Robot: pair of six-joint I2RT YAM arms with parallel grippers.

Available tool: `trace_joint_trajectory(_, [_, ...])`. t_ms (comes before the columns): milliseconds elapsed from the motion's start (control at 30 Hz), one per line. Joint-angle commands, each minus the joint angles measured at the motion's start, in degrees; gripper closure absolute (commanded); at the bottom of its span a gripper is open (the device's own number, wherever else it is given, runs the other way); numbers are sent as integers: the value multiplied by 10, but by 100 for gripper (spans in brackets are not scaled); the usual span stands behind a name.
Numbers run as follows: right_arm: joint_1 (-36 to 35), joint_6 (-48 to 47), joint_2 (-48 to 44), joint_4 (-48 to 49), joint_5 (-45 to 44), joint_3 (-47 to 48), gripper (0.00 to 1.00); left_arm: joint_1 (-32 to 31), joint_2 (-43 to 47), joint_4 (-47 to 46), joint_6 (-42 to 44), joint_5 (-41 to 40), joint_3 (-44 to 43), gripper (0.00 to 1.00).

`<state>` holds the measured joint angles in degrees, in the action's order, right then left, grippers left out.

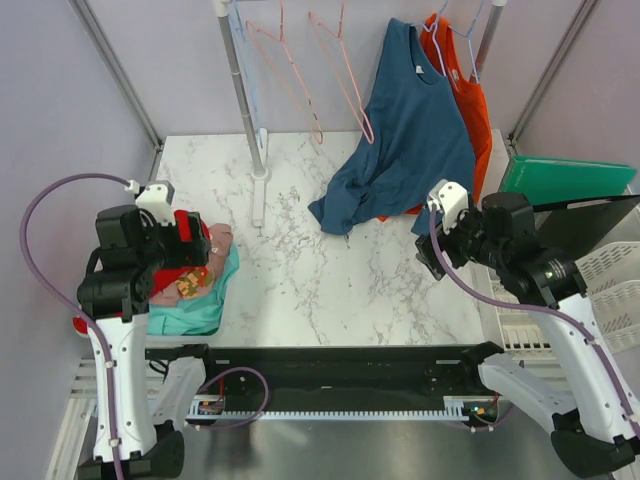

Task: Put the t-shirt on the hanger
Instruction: Pick up the T-shirt and place it in the bin.

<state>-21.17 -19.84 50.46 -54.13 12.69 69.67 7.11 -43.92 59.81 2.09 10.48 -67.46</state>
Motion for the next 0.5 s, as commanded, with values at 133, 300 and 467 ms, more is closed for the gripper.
trace_joint_trajectory(133, [4,-17,56,8,-3,-22,2,8,-201,34,14,-145,-108,1])
trace_joint_trajectory(300, [4,-29,91,-30,9,1,2,83,-269,31,35,-110,-117,1])
trace_joint_trajectory(467, [3,-38,92,-40,23,2,2,182,-310,15,89,-42,-101,1])
